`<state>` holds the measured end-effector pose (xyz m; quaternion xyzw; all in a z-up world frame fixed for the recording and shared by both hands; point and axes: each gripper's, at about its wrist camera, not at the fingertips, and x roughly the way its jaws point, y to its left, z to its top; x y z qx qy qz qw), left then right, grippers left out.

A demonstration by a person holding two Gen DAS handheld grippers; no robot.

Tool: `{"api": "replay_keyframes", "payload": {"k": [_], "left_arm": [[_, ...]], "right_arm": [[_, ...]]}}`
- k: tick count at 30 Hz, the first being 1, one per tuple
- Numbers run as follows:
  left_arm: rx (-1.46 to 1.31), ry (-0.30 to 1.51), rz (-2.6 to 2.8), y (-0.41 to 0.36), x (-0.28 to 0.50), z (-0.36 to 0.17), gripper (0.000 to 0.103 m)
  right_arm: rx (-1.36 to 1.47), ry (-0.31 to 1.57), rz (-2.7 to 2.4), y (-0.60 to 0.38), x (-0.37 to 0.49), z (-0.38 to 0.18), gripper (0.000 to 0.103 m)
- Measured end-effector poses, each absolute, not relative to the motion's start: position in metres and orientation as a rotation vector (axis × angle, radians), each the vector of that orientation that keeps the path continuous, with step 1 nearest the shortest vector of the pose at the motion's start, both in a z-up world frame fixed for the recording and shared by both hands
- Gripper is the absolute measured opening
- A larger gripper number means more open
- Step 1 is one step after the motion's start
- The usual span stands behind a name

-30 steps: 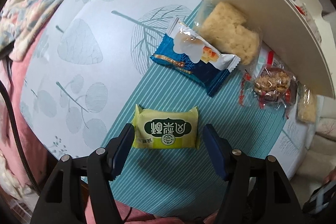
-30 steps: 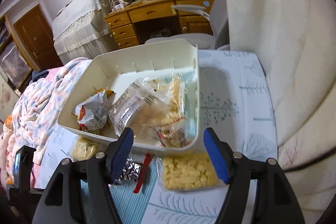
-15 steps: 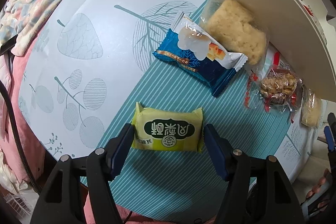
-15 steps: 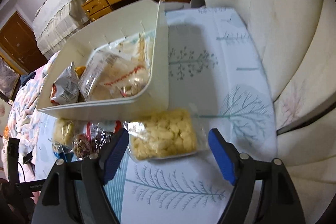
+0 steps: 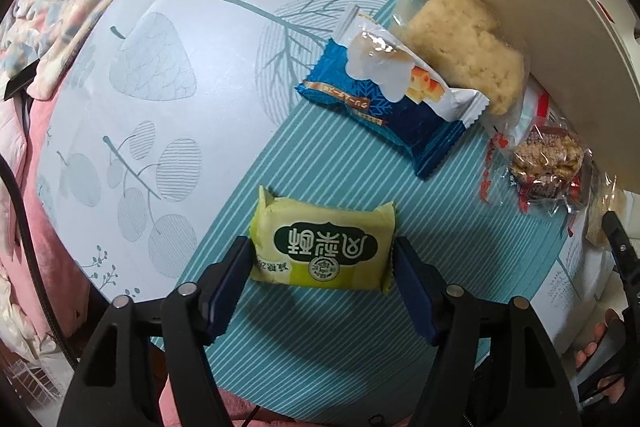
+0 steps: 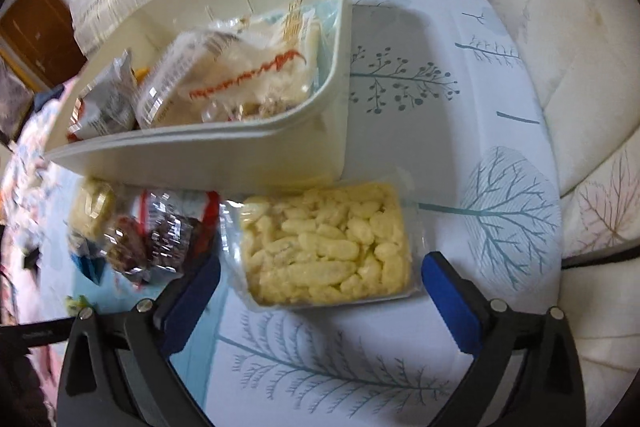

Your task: Organize snacks

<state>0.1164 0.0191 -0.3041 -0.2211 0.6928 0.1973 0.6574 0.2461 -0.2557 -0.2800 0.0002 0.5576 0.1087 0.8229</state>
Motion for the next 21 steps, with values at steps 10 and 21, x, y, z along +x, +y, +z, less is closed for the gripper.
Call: {"api": "replay_keyframes", "payload": {"k": [10, 21], "left_arm": [[-0.548, 1.564, 0.464, 0.028, 0.113, -0.305, 0.054], [-0.629, 1.696, 0.430, 0.042, 0.092, -0.309, 0.053]], "right_arm": [[-0.057, 1.166, 0.219, -0.248, 0.246, -0.283, 0.099], [0.000, 1.274, 0.173, -0.250, 0.241, -0.279, 0.086]]}}
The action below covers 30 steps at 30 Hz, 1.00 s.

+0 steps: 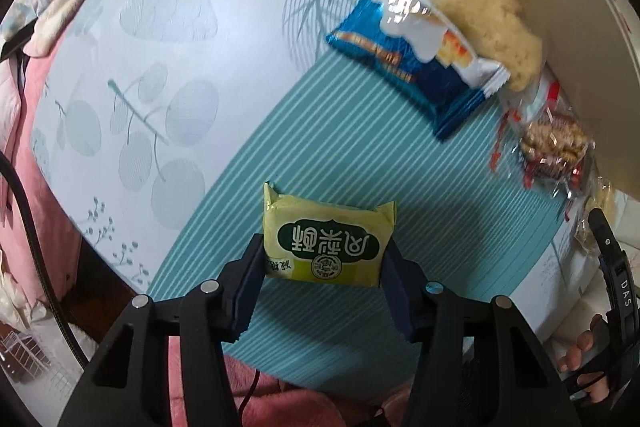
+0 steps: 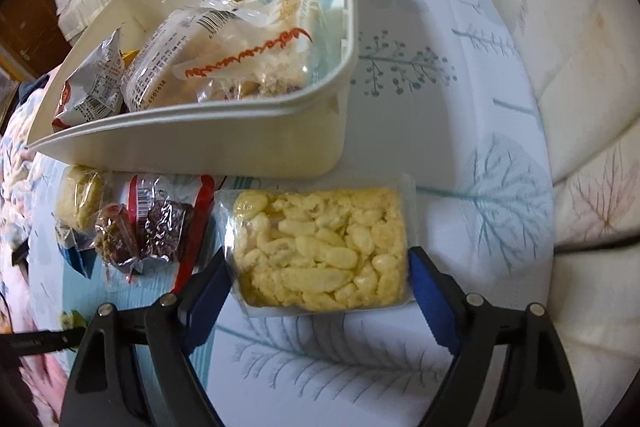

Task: Organize snacks
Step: 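Lift and carry both held packets over the white tray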

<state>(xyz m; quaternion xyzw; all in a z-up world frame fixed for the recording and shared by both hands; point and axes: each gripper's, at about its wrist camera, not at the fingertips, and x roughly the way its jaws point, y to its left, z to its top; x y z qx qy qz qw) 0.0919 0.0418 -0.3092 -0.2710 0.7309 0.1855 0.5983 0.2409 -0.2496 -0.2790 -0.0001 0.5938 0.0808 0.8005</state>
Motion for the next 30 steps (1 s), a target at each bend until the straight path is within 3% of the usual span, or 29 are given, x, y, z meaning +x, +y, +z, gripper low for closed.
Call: {"api": "replay_keyframes", "payload": {"k": [17, 30], "left_arm": [[-0.469, 1.712, 0.177, 0.041, 0.119, -0.234, 0.053], [-0.261, 1.579, 0.041, 0.025, 0.213, -0.130, 0.054]], "right_arm": [[0.302, 1.668, 0.107, -0.226, 0.193, -0.263, 0.086], [0.464, 1.440, 0.260, -0.203, 0.231, -0.173, 0.086]]}}
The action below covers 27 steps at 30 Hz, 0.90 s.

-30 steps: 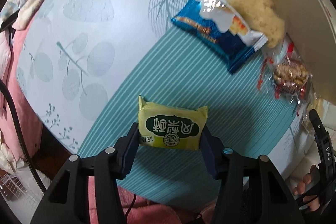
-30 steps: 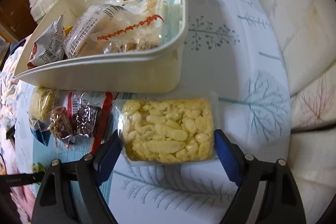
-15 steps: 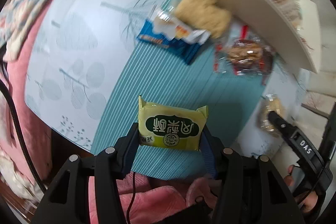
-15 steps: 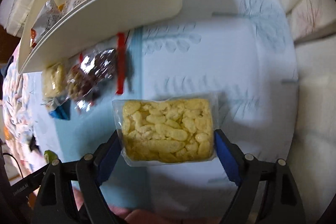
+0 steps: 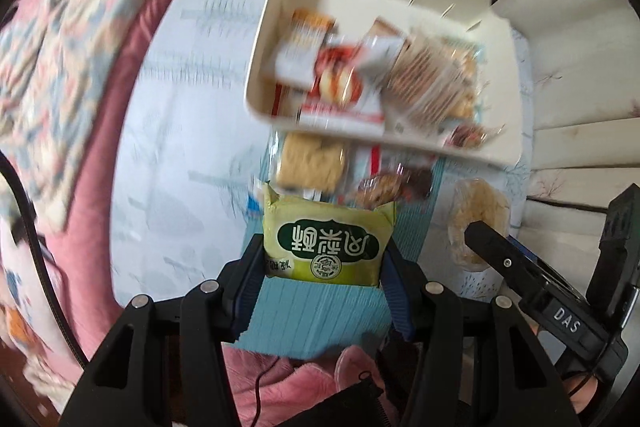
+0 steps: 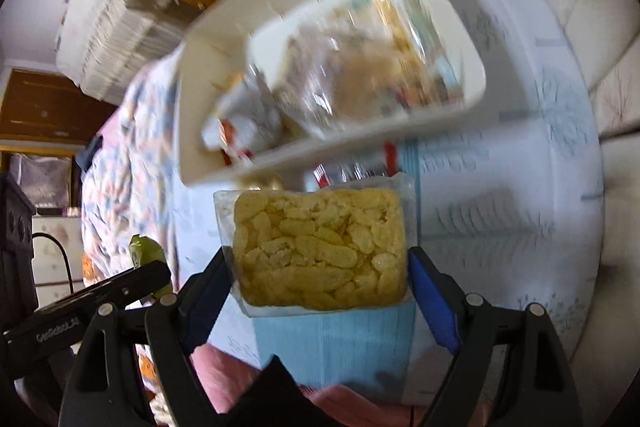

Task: Organize snacks
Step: 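Lift and carry both held packets over the white tray, then open both tools to drop the packets into the tray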

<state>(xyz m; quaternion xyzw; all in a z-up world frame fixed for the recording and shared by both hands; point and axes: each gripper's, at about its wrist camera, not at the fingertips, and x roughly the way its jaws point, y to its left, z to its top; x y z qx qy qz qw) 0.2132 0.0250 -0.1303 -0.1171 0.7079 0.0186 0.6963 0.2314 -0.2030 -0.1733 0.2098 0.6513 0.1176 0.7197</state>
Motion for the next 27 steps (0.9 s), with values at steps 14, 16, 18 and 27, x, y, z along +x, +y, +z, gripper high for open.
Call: {"api": "replay_keyframes", "payload": {"k": [14, 16, 18, 27], "left_arm": [[-0.167, 1.402, -0.109, 0.012, 0.312, -0.103, 0.054], [-0.163, 1.357, -0.125, 0.012, 0.323, -0.103, 0.055], [-0.153, 1.325, -0.143, 0.011, 0.333, -0.106, 0.055], [-0.178, 1.211, -0.138, 0.016, 0.356, -0.127, 0.064]], "right_arm": [[0.626, 1.198, 0.205, -0.223, 0.304, -0.138, 0.086], [0.631, 1.177, 0.185, -0.226, 0.315, -0.140, 0.086], [0.638, 1.161, 0.173, -0.227, 0.323, -0.143, 0.087], [0.635, 1.114, 0.111, -0.230, 0.347, -0.167, 0.088]]}}
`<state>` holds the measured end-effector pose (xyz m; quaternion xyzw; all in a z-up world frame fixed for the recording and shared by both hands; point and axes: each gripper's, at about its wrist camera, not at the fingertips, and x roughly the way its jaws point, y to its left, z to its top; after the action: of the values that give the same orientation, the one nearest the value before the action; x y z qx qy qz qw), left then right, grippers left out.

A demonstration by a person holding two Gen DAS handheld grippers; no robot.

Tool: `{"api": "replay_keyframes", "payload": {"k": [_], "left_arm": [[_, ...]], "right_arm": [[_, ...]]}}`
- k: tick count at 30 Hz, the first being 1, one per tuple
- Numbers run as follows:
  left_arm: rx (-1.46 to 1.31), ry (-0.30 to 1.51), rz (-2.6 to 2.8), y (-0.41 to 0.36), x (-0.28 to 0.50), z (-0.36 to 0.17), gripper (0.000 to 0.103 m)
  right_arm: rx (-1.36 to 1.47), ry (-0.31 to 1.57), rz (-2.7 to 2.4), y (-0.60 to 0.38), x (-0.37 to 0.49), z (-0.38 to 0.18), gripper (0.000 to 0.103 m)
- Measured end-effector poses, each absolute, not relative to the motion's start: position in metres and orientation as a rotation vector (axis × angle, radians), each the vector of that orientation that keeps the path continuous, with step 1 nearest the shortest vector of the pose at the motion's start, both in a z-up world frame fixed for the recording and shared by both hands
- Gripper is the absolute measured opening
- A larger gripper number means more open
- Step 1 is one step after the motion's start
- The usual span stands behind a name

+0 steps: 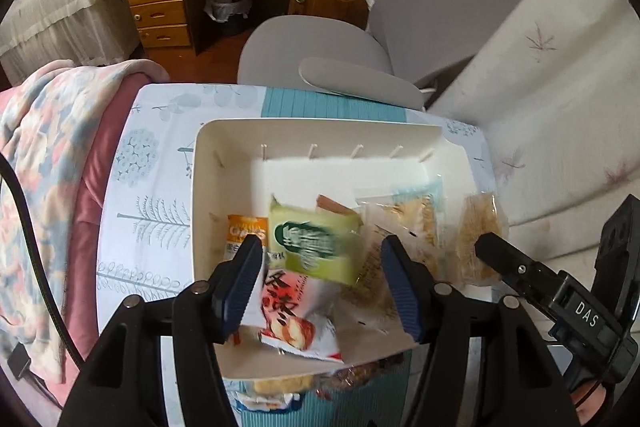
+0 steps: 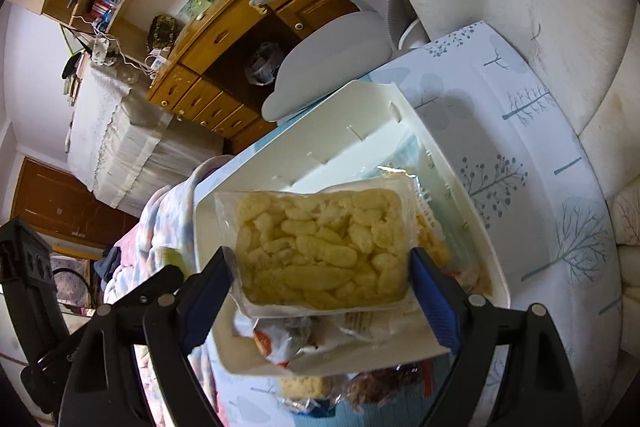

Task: Organize snacks
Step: 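Open both tools to drop the packets into the tray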

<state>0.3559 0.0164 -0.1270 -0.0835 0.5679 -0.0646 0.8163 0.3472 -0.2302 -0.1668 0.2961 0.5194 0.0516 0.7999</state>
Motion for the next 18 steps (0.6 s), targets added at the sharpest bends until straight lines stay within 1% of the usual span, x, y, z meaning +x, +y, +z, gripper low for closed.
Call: {"api": "replay_keyframes", "payload": {"k": [1, 3, 4, 6, 8, 15, 18], "left_arm": [[-0.172, 1.205, -0.132, 0.017, 0.356, -0.128, 0.067], [-0.164, 1.190, -0.126, 0.019, 0.355, -0.129, 0.069], [-0.163, 1.189, -0.123, 0.020, 0.354, -0.128, 0.072], [-0.172, 1.193, -0.120, 0.023, 0.351, -0.127, 0.076], [-0.179, 1.183, -0.116, 0.025, 0.345, -0.123, 0.076], [-0.227, 1.089, -0.115, 0.032, 0.305, -0.095, 0.076], [-0.241, 1.081, -0.107, 0.033, 0.283, -0.088, 0.076]], "right_arm": [[0.627, 1.118, 0.106, -0.230, 0.348, -0.169, 0.089], [0.606, 1.130, 0.096, -0.229, 0.348, -0.174, 0.095], [0.605, 1.127, 0.096, -0.229, 0.347, -0.174, 0.097], [0.608, 1.107, 0.114, -0.229, 0.344, -0.173, 0.097], [0.583, 1.102, 0.114, -0.229, 0.341, -0.168, 0.099], [0.554, 1.082, 0.138, -0.233, 0.319, -0.149, 0.099], [0.528, 1.055, 0.157, -0.234, 0.303, -0.140, 0.099]]}}
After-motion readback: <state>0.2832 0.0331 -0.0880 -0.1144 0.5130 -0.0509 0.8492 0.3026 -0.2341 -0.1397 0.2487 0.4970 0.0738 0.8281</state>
